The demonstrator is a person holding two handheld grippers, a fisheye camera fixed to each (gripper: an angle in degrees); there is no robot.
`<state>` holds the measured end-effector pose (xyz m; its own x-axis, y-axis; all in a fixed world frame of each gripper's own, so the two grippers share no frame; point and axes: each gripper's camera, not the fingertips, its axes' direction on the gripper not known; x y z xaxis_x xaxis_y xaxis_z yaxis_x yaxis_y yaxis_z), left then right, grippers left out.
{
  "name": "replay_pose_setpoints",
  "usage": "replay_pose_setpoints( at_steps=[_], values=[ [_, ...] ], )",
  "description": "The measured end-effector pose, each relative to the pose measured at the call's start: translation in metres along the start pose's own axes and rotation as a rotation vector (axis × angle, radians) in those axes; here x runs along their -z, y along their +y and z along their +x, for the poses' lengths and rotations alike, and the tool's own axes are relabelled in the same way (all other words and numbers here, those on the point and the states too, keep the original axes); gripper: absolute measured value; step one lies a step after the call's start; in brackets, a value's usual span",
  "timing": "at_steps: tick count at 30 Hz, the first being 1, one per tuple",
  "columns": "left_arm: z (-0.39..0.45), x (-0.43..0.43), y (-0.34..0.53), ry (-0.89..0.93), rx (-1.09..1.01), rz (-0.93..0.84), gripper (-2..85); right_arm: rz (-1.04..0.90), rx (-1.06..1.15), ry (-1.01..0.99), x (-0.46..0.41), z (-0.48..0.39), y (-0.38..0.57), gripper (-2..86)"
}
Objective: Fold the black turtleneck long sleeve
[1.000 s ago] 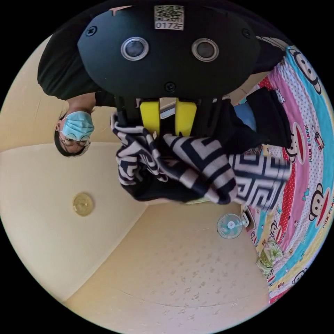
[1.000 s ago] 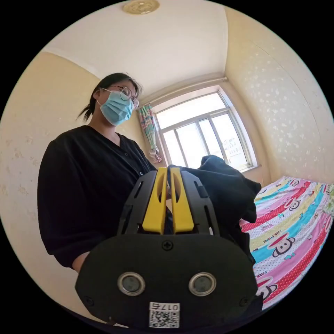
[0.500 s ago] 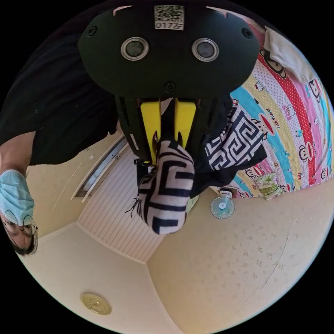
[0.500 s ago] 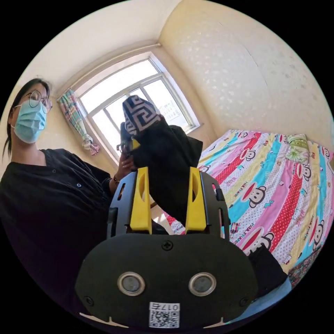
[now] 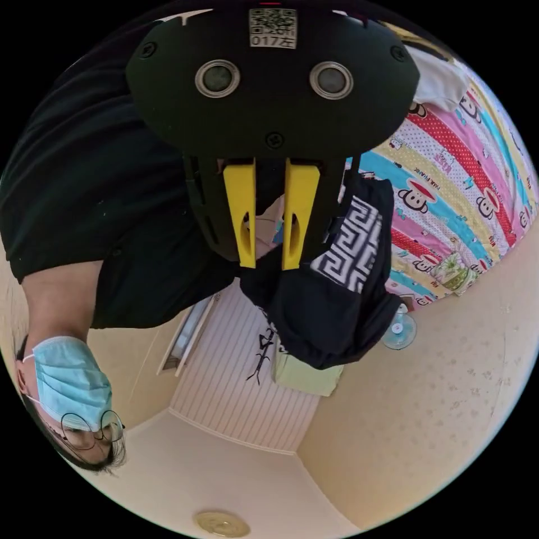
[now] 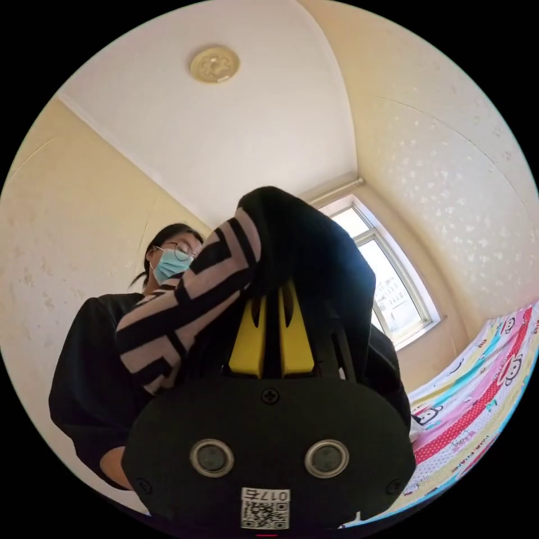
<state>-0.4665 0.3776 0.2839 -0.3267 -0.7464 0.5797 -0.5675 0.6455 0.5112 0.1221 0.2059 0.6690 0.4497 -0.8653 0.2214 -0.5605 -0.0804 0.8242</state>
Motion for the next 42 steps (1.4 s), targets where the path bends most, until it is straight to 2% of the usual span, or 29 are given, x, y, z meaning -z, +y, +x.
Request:
replay_pose_setpoints(
  at_steps=[2, 4, 7, 11, 14, 19, 24, 28, 30, 35, 40, 42],
  values=[
    [0.001, 0.011, -0.003, -0.105, 0.026, 0.006, 8.0, -0.054, -0.015, -0.046, -0.009, 0.005, -0.008, 4.6],
    [-0.002, 0.011, -0.013, -0.136, 0.054, -0.012, 8.7, -0.134, -0.036, -0.062, -0.023, 0.009, -0.011, 4.7],
    [-0.004, -0.002, -0.036, -0.095, 0.064, -0.016, 12.3, -0.243, -0.102, -0.101, -0.051, 0.018, -0.005, 4.7],
    [-0.014, -0.012, -0.066, 0.061, 0.062, 0.061, 13.9, -0.317, -0.209, -0.325, -0.078, 0.038, 0.019, 4.7],
    [-0.032, -0.022, -0.086, 0.159, 0.088, 0.073, 15.5, -0.440, -0.302, -0.255, -0.097, 0.047, 0.042, 4.8],
    [-0.064, -0.059, -0.110, 0.227, 0.164, -0.106, 18.2, -0.553, -0.377, -0.272, -0.120, 0.053, 0.070, 4.8],
    [-0.099, -0.102, -0.113, 0.458, 0.219, -0.267, 19.2, -0.682, -0.411, -0.381, -0.149, 0.055, 0.086, 4.5],
    [-0.080, -0.128, -0.113, 0.627, 0.137, -0.332, 13.4, -0.702, -0.458, -0.403, -0.161, 0.064, 0.091, 4.0],
    [-0.068, -0.123, -0.113, 0.673, 0.089, -0.255, 5.9, -0.691, -0.491, -0.400, -0.158, 0.071, 0.094, 3.7],
    [-0.058, -0.080, -0.125, 0.627, 0.038, -0.066, 1.4, -0.659, -0.518, -0.204, -0.135, 0.069, 0.091, 3.7],
    [-0.031, -0.034, -0.161, 0.489, -0.027, 0.044, 0.0, -0.329, -0.369, 0.018, -0.052, 0.033, 0.075, 5.4],
    [-0.012, -0.019, -0.182, 0.399, -0.072, 0.061, -0.2, -0.271, -0.286, 0.247, -0.017, 0.002, 0.080, 7.4]
  ],
)
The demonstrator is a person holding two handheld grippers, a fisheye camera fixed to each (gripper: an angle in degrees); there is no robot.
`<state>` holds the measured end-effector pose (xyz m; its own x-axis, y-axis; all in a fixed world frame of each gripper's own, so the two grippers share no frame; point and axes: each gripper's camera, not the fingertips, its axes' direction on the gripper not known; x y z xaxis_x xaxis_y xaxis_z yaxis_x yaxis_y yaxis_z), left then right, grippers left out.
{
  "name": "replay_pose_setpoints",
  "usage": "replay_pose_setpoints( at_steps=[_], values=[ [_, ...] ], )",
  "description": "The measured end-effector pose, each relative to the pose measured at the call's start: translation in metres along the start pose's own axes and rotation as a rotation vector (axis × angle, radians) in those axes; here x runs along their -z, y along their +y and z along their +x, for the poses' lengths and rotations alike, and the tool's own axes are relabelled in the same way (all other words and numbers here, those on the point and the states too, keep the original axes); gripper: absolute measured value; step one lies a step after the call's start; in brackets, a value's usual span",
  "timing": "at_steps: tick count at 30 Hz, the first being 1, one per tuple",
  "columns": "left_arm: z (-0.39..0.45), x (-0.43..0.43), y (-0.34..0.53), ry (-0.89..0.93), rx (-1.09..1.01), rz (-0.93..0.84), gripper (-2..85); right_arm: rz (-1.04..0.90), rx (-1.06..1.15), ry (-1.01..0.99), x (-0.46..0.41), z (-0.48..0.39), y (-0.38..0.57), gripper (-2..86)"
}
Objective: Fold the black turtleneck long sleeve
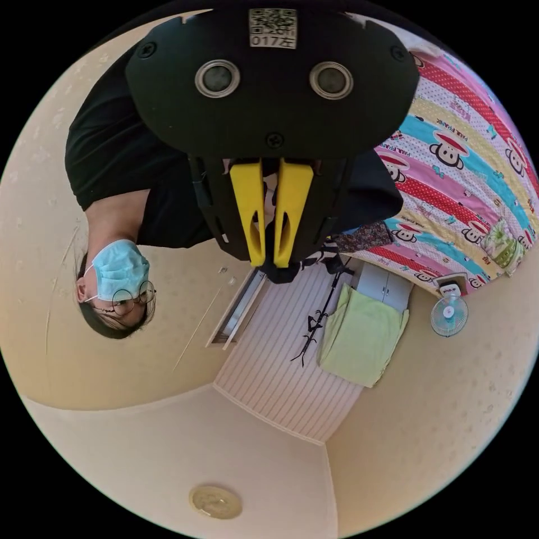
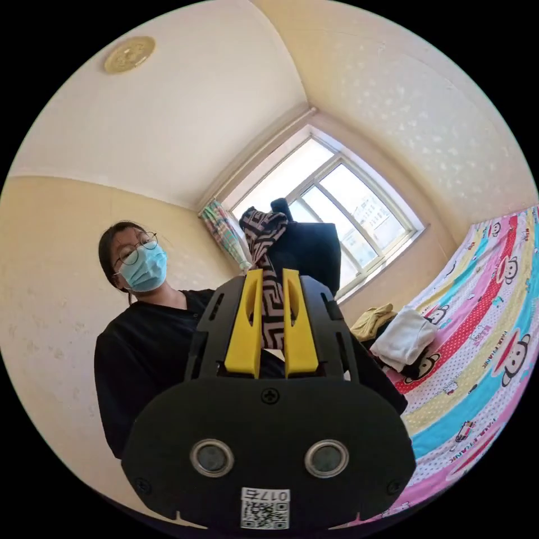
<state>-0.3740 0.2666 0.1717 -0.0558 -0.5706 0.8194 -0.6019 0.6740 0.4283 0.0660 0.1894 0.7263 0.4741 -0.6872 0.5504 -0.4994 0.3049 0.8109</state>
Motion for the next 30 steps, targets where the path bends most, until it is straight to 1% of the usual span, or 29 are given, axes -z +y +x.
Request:
replay_pose_setpoints(
  at_steps=[1, 3, 4, 5, 7, 9, 12, 13, 14, 15, 17, 18, 19, 21, 22, 24, 26, 28, 30],
  values=[
    [0.004, 0.001, -0.006, -0.009, -0.006, 0.000, -0.2, 0.016, 0.011, 0.067, 0.006, -0.005, 0.007, 7.9],
    [0.018, 0.001, -0.027, -0.014, -0.029, -0.006, -0.3, 0.081, 0.013, 0.287, 0.021, -0.017, 0.039, 10.6],
    [0.022, 0.001, -0.032, -0.014, -0.039, -0.012, -0.3, 0.093, 0.007, 0.316, 0.022, -0.017, 0.047, 11.4],
    [0.029, 0.002, -0.041, -0.021, -0.055, -0.026, -0.3, 0.106, 0.000, 0.334, 0.020, -0.015, 0.060, 12.8],
    [0.038, 0.003, -0.053, -0.045, -0.065, -0.046, -0.3, 0.126, 0.003, 0.311, 0.012, -0.009, 0.076, 14.4],
    [0.046, 0.005, -0.065, -0.067, -0.070, -0.072, -0.4, 0.186, 0.033, 0.268, -0.001, -0.002, 0.085, 16.0],
    [0.049, 0.010, -0.072, -0.073, -0.046, -0.091, -0.4, 0.275, 0.030, 0.232, -0.011, 0.011, 0.084, 15.1],
    [0.050, 0.012, -0.073, -0.078, -0.039, -0.091, -0.4, 0.266, 0.008, 0.229, -0.013, 0.016, 0.082, 14.3],
    [0.050, 0.018, -0.072, -0.086, -0.021, -0.090, -0.3, 0.193, -0.042, 0.208, -0.020, 0.027, 0.077, 10.7],
    [0.050, 0.026, -0.070, -0.099, -0.002, -0.084, -0.2, 0.070, -0.078, 0.151, -0.029, 0.037, 0.071, 5.3],
    [0.050, 0.041, -0.064, -0.129, 0.030, -0.075, -0.1, -0.100, -0.140, 0.070, -0.039, 0.046, 0.061, 3.7],
    [0.050, 0.055, -0.058, -0.158, 0.056, -0.069, -0.1, -0.115, -0.128, 0.135, -0.039, 0.038, 0.055, 3.2],
    [0.050, 0.062, -0.055, -0.174, 0.070, -0.064, -0.1, -0.108, -0.109, 0.190, -0.037, 0.031, 0.051, 3.0],
    [0.052, 0.098, -0.038, -0.236, 0.133, -0.019, 0.0, -0.062, -0.039, 0.404, -0.024, -0.005, 0.026, 2.4],
    [0.053, 0.108, -0.032, -0.253, 0.151, -0.002, 0.1, -0.040, -0.017, 0.458, -0.021, -0.018, 0.018, 2.4],
    [0.058, 0.150, -0.011, -0.340, 0.216, 0.067, 0.2, 0.078, 0.134, 0.611, -0.011, -0.076, -0.010, 2.1],
    [0.062, 0.174, 0.005, -0.401, 0.256, 0.115, 0.3, 0.139, 0.251, 0.661, -0.013, -0.122, -0.029, 2.0],
    [0.066, 0.192, 0.018, -0.415, 0.271, 0.163, 0.4, 0.145, 0.366, 0.709, -0.028, -0.163, -0.046, 2.0],
    [0.070, 0.210, 0.031, -0.478, 0.296, 0.234, 0.3, 0.149, 0.523, 0.772, -0.053, -0.205, -0.060, 2.0]
  ],
)
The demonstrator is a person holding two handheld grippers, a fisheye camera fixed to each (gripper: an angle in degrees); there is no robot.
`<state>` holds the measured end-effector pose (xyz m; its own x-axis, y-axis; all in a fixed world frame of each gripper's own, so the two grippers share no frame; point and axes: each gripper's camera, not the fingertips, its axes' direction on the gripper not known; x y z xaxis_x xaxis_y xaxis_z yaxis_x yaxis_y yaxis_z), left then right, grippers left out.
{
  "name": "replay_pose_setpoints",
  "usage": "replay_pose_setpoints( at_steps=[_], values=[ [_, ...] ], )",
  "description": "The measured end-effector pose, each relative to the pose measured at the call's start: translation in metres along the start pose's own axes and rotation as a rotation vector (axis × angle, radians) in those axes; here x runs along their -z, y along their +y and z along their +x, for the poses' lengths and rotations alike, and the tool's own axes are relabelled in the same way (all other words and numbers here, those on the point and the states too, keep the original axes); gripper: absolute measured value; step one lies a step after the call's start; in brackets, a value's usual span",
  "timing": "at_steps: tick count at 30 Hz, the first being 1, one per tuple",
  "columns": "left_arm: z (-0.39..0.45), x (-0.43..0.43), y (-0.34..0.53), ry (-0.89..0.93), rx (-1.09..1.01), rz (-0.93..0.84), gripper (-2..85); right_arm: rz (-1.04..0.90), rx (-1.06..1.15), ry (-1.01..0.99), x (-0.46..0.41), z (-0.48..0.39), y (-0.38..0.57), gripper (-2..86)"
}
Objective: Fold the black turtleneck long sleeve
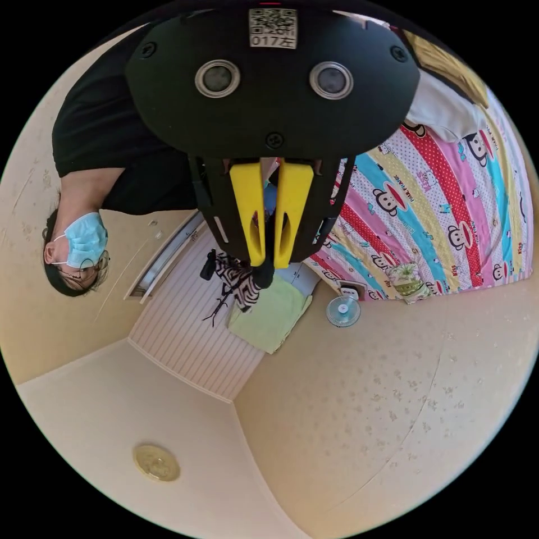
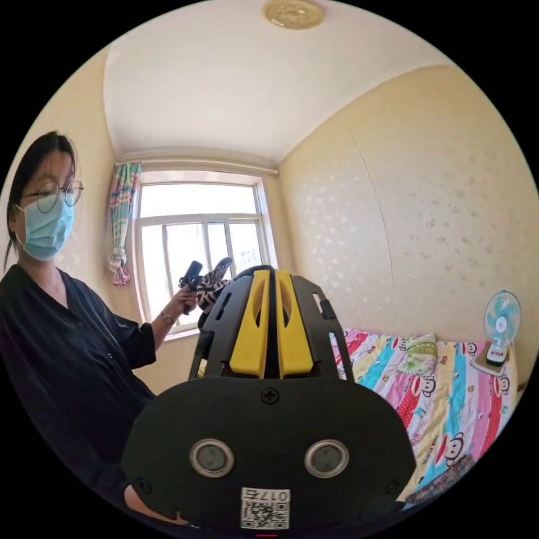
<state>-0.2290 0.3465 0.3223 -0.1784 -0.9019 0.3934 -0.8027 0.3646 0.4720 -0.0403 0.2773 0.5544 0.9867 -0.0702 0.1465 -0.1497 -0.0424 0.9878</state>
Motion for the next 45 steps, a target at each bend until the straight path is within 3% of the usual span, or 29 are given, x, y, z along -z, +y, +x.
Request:
replay_pose_setpoints(
  at_steps=[4, 8, 13, 16, 22, 28, 32, 36, 40, 43, 45],
  values=[
    [-0.006, 0.023, 0.020, -0.108, 0.038, 0.112, 0.0, -0.057, 0.069, 0.053, -0.006, -0.021, -0.022, 2.0],
    [0.004, 0.033, 0.042, -0.015, 0.000, 0.132, -0.2, -0.024, 0.079, -0.107, 0.012, -0.019, -0.010, 2.0],
    [0.033, 0.068, 0.041, 0.108, -0.059, 0.208, -0.2, 0.017, 0.069, -0.149, 0.052, -0.018, -0.007, 2.1],
    [0.052, 0.092, 0.027, 0.125, -0.094, 0.184, -0.2, -0.021, 0.123, -0.151, 0.065, -0.032, -0.026, 2.1],
    [0.041, 0.121, 0.003, -0.026, -0.057, 0.077, -0.1, -0.178, 0.210, -0.059, 0.053, -0.027, -0.056, 2.2],
    [-0.118, 0.097, -0.011, -0.069, 0.238, -0.083, 0.3, -0.459, -0.091, -0.093, -0.044, 0.118, -0.001, 2.5],
    [-0.300, 0.044, 0.030, -0.045, 0.603, -0.185, 1.5, -0.736, -0.367, -0.067, -0.147, 0.255, 0.115, 2.6],
    [-0.450, 0.014, 0.090, -0.234, 0.863, -0.156, 7.8, -0.878, -0.600, 0.096, -0.243, 0.364, 0.239, 3.3],
    [-0.505, 0.021, 0.152, -0.358, 1.043, -0.140, 11.1, -1.012, -0.742, 0.207, -0.273, 0.408, 0.313, 5.6],
    [-0.490, 0.030, 0.213, -0.365, 1.063, -0.162, 11.3, -1.047, -0.765, 0.123, -0.259, 0.394, 0.349, 6.8],
    [-0.455, 0.032, 0.271, -0.394, 1.100, -0.278, 12.2, -1.197, -0.742, 0.084, -0.231, 0.360, 0.380, 7.8]
  ],
)
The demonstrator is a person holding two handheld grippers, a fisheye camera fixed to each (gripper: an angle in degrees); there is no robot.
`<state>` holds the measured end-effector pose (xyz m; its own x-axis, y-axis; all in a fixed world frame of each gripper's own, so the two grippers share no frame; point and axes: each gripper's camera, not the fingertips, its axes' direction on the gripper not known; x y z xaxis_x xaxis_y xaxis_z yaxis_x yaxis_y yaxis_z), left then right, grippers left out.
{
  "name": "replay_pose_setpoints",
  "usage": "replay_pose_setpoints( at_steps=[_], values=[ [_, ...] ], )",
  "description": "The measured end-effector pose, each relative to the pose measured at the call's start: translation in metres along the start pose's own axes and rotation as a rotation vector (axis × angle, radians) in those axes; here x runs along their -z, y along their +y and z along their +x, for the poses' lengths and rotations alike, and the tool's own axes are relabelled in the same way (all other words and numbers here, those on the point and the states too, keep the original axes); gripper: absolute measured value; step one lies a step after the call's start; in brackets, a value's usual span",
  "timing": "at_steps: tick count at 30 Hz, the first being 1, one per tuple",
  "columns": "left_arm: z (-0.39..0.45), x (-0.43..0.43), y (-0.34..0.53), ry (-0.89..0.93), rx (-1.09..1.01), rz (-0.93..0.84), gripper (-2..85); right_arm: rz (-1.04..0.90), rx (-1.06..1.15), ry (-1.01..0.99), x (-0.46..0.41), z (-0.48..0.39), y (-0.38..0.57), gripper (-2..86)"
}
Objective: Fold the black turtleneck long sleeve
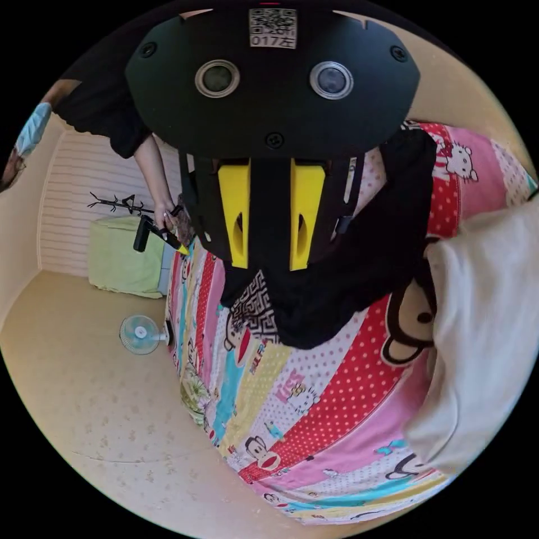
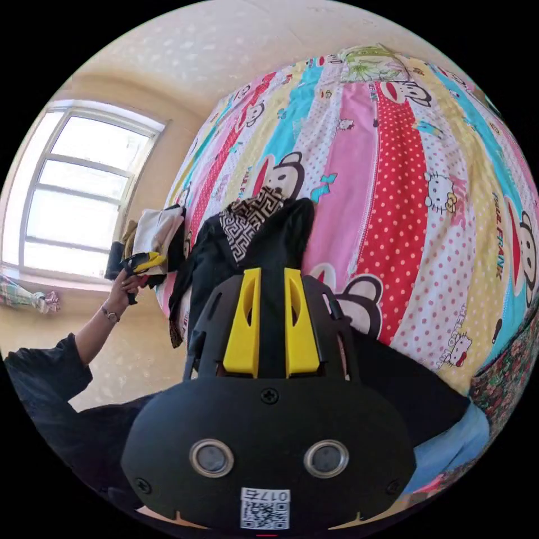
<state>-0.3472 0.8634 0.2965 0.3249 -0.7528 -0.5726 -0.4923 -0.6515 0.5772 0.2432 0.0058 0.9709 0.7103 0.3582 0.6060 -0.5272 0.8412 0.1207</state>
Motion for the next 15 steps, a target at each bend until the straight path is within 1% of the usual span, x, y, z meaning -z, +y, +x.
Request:
replay_pose_setpoints(
  at_steps=[1, 2, 5, 8, 10, 12, 13, 14, 15],
  values=[
    [-0.009, -0.004, 0.017, -0.012, 0.013, -0.021, 12.6, -0.034, -0.001, 0.019, -0.006, 0.001, 0.014, 8.1],
    [-0.027, -0.011, 0.051, -0.018, 0.045, -0.054, 13.5, -0.100, -0.013, 0.054, -0.015, 0.002, 0.044, 8.7],
    [-0.062, -0.036, 0.129, 0.038, 0.144, -0.161, 14.8, -0.201, -0.077, 0.116, -0.020, 0.008, 0.115, 10.1],
    [-0.082, -0.064, 0.176, -0.015, 0.227, -0.251, 15.7, -0.278, -0.140, 0.149, -0.022, 0.013, 0.159, 10.7],
    [-0.090, -0.082, 0.185, -0.038, 0.235, -0.305, 14.8, -0.301, -0.174, 0.125, -0.024, 0.017, 0.168, 9.8],
    [-0.098, -0.081, 0.181, -0.092, 0.255, -0.332, 10.9, -0.306, -0.223, 0.153, -0.010, 0.022, 0.164, 5.0],
    [-0.102, -0.078, 0.179, -0.086, 0.279, -0.340, 9.8, -0.316, -0.217, 0.138, -0.005, 0.023, 0.162, 4.4],
    [-0.107, -0.069, 0.176, -0.019, 0.305, -0.363, 6.9, -0.310, -0.209, 0.073, 0.008, 0.024, 0.159, 3.3],
    [-0.107, -0.050, 0.174, 0.042, 0.282, -0.360, 5.4, -0.292, -0.214, 0.007, 0.022, 0.025, 0.159, 2.8]
  ],
)
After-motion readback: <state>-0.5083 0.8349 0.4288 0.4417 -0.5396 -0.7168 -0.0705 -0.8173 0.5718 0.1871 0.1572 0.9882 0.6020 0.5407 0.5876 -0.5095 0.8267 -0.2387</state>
